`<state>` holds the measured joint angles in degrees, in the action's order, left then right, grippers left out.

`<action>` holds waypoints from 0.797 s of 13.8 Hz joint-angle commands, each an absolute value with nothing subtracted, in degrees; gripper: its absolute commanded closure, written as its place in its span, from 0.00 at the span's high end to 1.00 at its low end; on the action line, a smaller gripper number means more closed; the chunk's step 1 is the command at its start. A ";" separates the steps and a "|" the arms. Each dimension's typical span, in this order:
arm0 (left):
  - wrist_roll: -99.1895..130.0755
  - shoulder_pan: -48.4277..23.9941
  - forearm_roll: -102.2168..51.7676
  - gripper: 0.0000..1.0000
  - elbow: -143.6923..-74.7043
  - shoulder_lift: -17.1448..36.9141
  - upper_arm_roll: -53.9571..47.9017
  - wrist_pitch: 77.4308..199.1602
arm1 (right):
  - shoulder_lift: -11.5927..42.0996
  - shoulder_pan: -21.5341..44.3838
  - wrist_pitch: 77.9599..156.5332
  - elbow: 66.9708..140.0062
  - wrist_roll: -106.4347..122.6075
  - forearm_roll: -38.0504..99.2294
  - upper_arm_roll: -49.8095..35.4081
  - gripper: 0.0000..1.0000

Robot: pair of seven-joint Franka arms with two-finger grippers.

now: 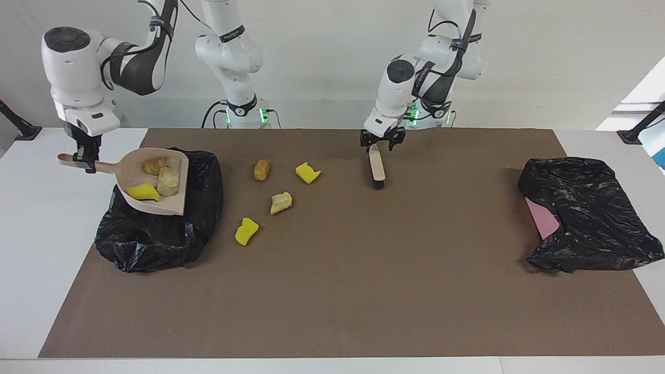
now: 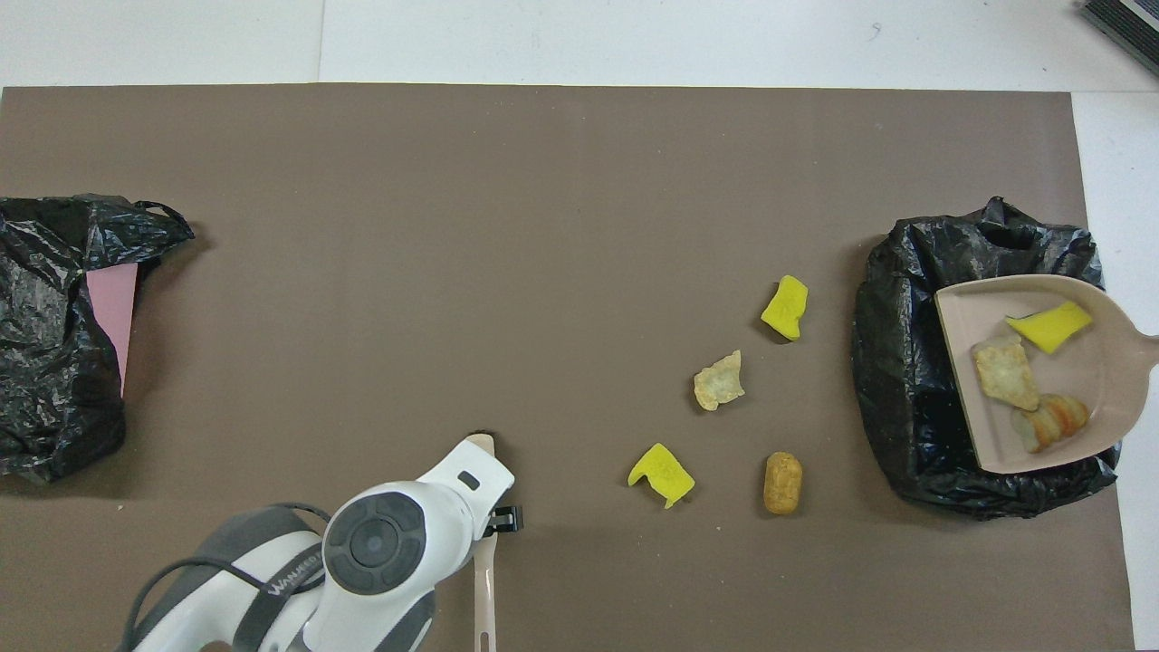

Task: Sweep and dump trash in bin
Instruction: 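Tilt the dustpan with the right gripper to dump debris into the bag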

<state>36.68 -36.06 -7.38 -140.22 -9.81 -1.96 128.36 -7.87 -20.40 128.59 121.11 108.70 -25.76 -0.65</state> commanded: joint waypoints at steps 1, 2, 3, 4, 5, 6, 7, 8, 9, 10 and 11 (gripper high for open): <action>31.66 -30.16 -6.86 1.00 -134.23 -5.64 -2.20 127.00 | -10.72 -20.22 130.69 124.19 105.05 -33.19 -1.75 0.00; 30.16 -28.23 -6.33 1.00 -131.77 -4.06 -2.20 127.00 | -11.16 -18.13 130.69 124.80 103.46 -36.01 -1.76 0.00; 29.02 -26.12 -5.81 1.00 -129.22 -2.39 -2.20 126.48 | -11.77 -17.06 130.52 125.41 101.79 -38.91 -1.76 0.00; 27.44 -24.19 -5.28 1.00 -126.42 -0.98 -2.20 125.60 | -12.47 -16.27 130.17 126.20 99.08 -41.63 -1.76 0.00; 25.86 -22.52 -5.27 1.00 -124.12 0.43 -2.20 125.07 | -12.83 -15.82 129.47 126.38 97.14 -44.53 -1.84 0.00; 24.97 -21.02 -5.27 1.00 -122.10 1.31 -2.20 124.72 | -13.35 -14.25 128.51 126.65 95.90 -46.56 -1.76 0.00; 24.35 -19.61 -5.19 1.00 -120.43 1.93 -2.20 124.54 | -13.79 -13.37 127.37 127.09 94.58 -48.15 -1.76 0.00; 23.82 -18.38 -5.10 1.00 -118.76 2.46 -2.20 124.28 | -13.89 -13.36 127.01 127.09 92.92 -49.03 -1.84 0.00; 22.95 -17.15 -4.84 1.00 -116.74 2.98 -2.11 123.23 | -13.89 -13.36 126.83 127.09 91.16 -49.39 -1.85 0.00; 21.29 -15.75 -4.57 1.00 -114.54 3.25 -2.11 121.22 | -13.89 -13.27 126.39 127.00 89.49 -50.87 -1.85 0.00; 19.01 -14.60 -4.48 1.00 -112.35 3.34 -2.11 119.20 | -13.89 -11.62 124.99 126.74 87.30 -54.19 -2.11 0.00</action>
